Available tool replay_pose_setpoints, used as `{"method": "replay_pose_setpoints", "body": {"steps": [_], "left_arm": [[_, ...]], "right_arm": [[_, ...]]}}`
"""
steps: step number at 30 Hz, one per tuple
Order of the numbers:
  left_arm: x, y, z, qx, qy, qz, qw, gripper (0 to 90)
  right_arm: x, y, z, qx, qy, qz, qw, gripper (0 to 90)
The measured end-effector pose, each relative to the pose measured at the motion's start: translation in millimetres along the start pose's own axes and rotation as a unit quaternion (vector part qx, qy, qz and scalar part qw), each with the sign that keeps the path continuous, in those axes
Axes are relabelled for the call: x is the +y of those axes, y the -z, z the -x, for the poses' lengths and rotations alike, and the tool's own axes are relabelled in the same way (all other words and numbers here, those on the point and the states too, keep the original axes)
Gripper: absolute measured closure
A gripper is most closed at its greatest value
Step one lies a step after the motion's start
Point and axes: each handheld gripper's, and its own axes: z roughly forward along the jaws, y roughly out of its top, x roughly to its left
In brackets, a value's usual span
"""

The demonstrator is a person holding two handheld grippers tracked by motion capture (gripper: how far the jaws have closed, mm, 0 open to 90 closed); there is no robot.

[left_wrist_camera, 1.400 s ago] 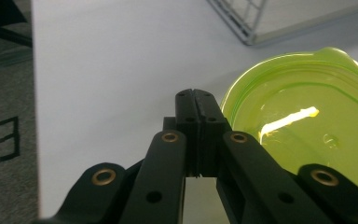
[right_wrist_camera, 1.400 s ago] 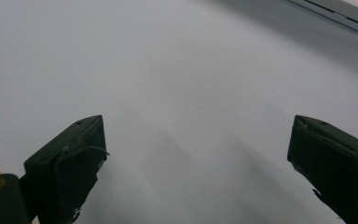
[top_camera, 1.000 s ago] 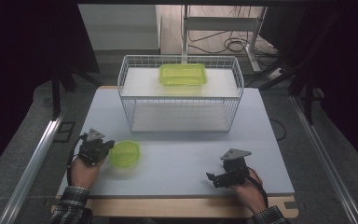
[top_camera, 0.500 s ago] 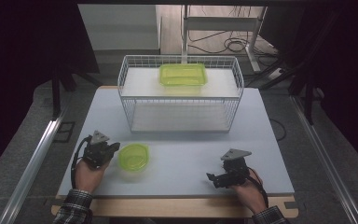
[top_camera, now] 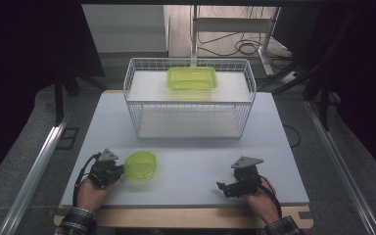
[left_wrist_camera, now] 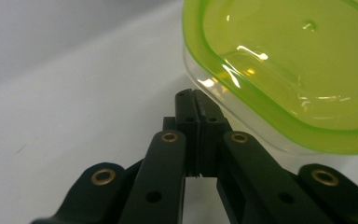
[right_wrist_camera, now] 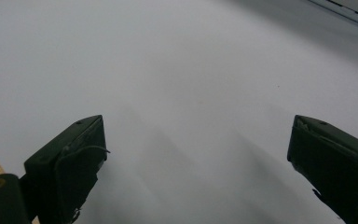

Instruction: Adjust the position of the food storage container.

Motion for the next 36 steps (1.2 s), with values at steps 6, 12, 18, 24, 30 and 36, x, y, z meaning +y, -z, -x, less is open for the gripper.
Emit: {"method": "replay_pose_setpoints", "body": {"steps": [6,12,18,24,30,36], "left_arm": [[8.4,-9.2,13.7,-0.019,-0.017,-0.001,0.9997,89.8],[15.5,-17.4,26.4,-0.036,-0.024,-0.001,0.9991,89.8],[22.6,-24.3,40.4,-0.049,-0.042,-0.007,0.9979,89.6],[29.5,-31.8,53.2,-0.064,-0.055,-0.007,0.9964,89.7],[33.1,-39.4,69.3,-0.076,-0.077,-0.016,0.994,89.6],[35.1,-42.5,80.4,-0.088,-0.086,-0.017,0.9922,89.4]], "right_arm": [[-0.1,-0.7,-0.3,0.001,0.004,-0.001,1.0,4.5],[-0.2,-2.1,-1.3,0.002,0.005,-0.003,1.0,4.5],[-0.4,-2.6,-1.7,0.003,0.006,-0.004,1.0,4.5],[-0.5,-2.7,-1.9,0.003,0.009,-0.006,0.9999,4.5],[-0.8,-2.5,-2.2,0.003,0.007,-0.006,0.9999,4.5],[-1.1,-2.3,-1.9,0.003,0.005,-0.004,1.0,4.5]]}}
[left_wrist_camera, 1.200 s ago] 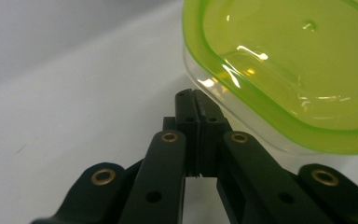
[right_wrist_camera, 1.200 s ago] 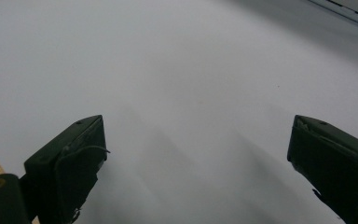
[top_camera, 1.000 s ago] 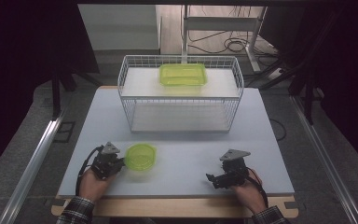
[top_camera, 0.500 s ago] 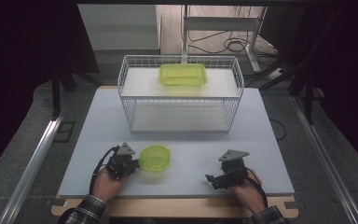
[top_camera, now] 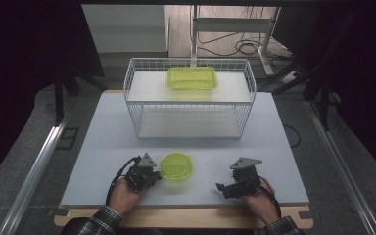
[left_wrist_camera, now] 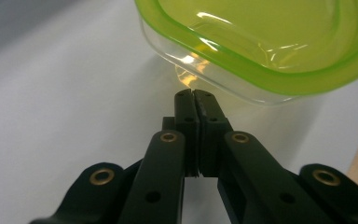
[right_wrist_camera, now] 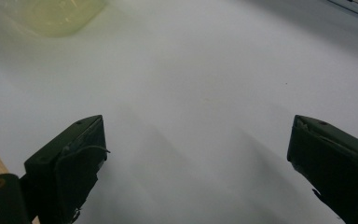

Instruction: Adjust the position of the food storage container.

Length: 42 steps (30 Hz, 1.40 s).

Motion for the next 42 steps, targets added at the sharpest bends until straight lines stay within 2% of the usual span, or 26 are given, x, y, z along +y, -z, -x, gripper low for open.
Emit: {"method": "replay_pose_setpoints", "body": {"steps": [3,6,12,15,18,20,22,23,25,27,28,30,31,34,36,38,42], "left_arm": [[2.4,-3.2,5.4,-0.005,-0.005,-0.001,1.0,89.2],[4.3,-6.3,9.2,0.0,-0.013,-0.003,0.9999,89.0],[1.3,0.7,6.1,0.012,-0.015,0.003,0.9998,85.9],[-0.7,5.5,5.2,0.02,-0.014,0.013,0.9996,74.7],[-6.8,16.3,5.3,0.04,-0.023,0.026,0.9986,60.7],[-10.2,21.6,4.4,0.047,-0.02,0.034,0.9981,52.2],[-11.9,24.4,3.5,0.049,-0.019,0.039,0.9979,43.6],[-13.6,26.9,2.6,0.047,-0.015,0.045,0.9978,43.6],[-20.2,33.8,0.0,0.042,-0.003,0.062,0.9972,32.2],[-22.6,35.3,-0.3,0.042,-0.003,0.064,0.997,28.9],[-24.9,36.6,-0.5,0.047,-0.003,0.064,0.9968,22.6],[-30.6,40.1,-0.5,0.058,-0.002,0.063,0.9963,15.7],[-32.2,41.5,-0.6,0.057,0.0,0.064,0.9963,12.8],[-36.8,44.4,0.6,0.062,0.002,0.066,0.9959,6.5],[-39.5,45.1,2.3,0.071,-0.004,0.059,0.9957,3.8],[-42.1,46.2,4.2,0.076,-0.016,0.054,0.9955,2.8],[-47.0,48.7,6.1,0.077,-0.017,0.061,0.995,1.5]], "right_arm": [[-0.1,-0.2,-0.1,0.0,0.0,0.0,1.0,4.5],[-0.3,-0.6,-0.4,0.0,0.0,-0.001,1.0,4.5],[-0.3,0.0,0.1,0.001,-0.002,0.001,1.0,4.5],[-0.3,0.4,0.0,0.002,-0.004,0.002,1.0,4.5],[-0.4,1.1,0.5,0.002,-0.004,0.004,1.0,4.5],[-0.3,1.4,0.6,0.002,-0.005,0.004,1.0,4.5],[-0.2,1.7,0.8,0.003,-0.005,0.005,1.0,4.5],[-0.2,1.7,0.8,0.003,-0.005,0.005,1.0,4.5],[-0.1,2.4,0.7,0.002,-0.005,0.008,1.0,4.4],[-0.1,2.9,0.9,0.003,-0.005,0.009,0.9999,4.4],[0.0,3.3,1.3,0.004,-0.005,0.01,0.9999,4.4],[0.1,3.6,1.6,0.006,-0.005,0.014,0.9999,4.5],[0.1,3.8,1.8,0.007,-0.006,0.015,0.9998,4.4],[0.0,4.0,2.0,0.007,-0.006,0.016,0.9998,4.4],[0.1,3.9,1.8,0.009,-0.006,0.016,0.9998,4.5],[0.1,3.5,1.7,0.011,-0.006,0.016,0.9998,4.5],[0.1,2.9,1.7,0.016,-0.006,0.014,0.9998,4.5]]}}
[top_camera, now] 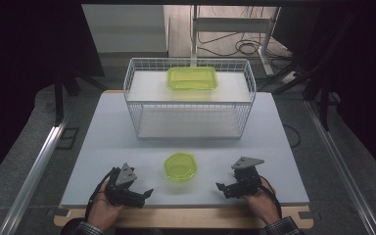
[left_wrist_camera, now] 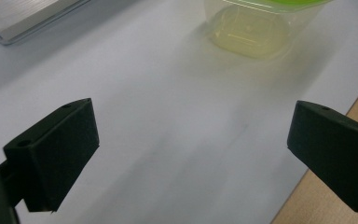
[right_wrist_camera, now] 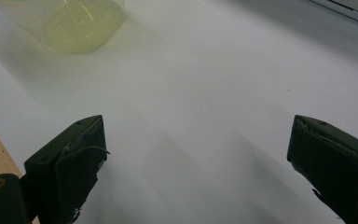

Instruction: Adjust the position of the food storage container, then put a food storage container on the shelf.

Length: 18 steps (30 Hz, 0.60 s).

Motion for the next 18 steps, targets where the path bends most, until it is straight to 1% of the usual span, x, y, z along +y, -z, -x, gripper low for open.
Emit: {"method": "replay_pose_setpoints", "body": {"steps": [4,9,11,15,18], "left_arm": [[-5.0,1.3,-1.2,-0.002,0.003,0.002,1.0,0.9],[-5.6,2.1,-2.0,0.001,-0.003,0.01,0.9999,0.3],[-5.8,1.6,-2.2,0.002,-0.005,0.009,0.9999,0.1],[-6.4,-0.6,-1.5,-0.002,-0.012,0.004,0.9999,0.0],[-6.6,-0.9,-1.6,0.001,-0.02,0.0,0.9998,0.1]], "right_arm": [[-0.2,0.1,0.4,0.002,-0.001,0.001,1.0,4.4],[0.2,1.0,0.3,0.004,-0.001,0.006,1.0,4.1],[0.7,1.2,0.4,0.005,0.002,0.011,0.9999,3.6],[1.7,1.2,-0.3,-0.001,0.009,0.014,0.9999,1.1],[2.4,1.6,-0.1,0.006,0.007,0.019,0.9998,1.1]]}}
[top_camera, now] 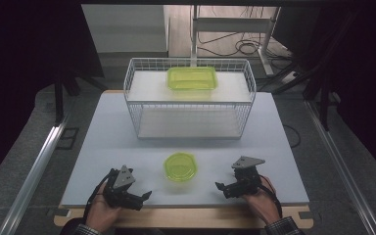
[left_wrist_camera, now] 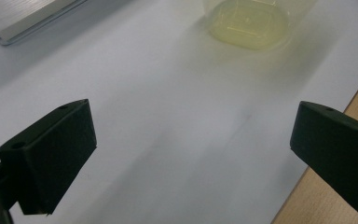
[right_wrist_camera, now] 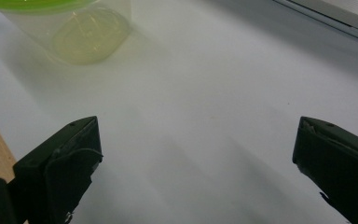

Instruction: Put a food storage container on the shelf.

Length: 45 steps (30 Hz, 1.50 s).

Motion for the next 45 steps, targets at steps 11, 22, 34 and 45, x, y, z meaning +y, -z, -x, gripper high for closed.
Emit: {"method": "replay_pose_setpoints", "body": {"steps": [11,22,34,45], "left_arm": [[-0.2,-1.7,1.2,0.009,-0.011,-0.004,0.9999,0.1],[-0.1,-3.9,2.9,0.01,-0.018,-0.007,0.9998,0.2],[0.1,-5.0,4.4,0.012,-0.026,-0.012,0.9995,0.3],[0.4,-4.8,5.6,0.015,-0.035,-0.012,0.9992,0.5]], "right_arm": [[4.1,1.3,2.0,0.017,-0.024,0.007,0.9995,1.3],[24.1,0.7,0.0,0.062,-0.067,0.03,0.9954,1.8],[56.2,-9.6,3.6,0.114,-0.128,0.021,0.985,12.3],[78.3,-35.0,5.0,0.152,-0.144,0.006,0.9778,35.7]]}}
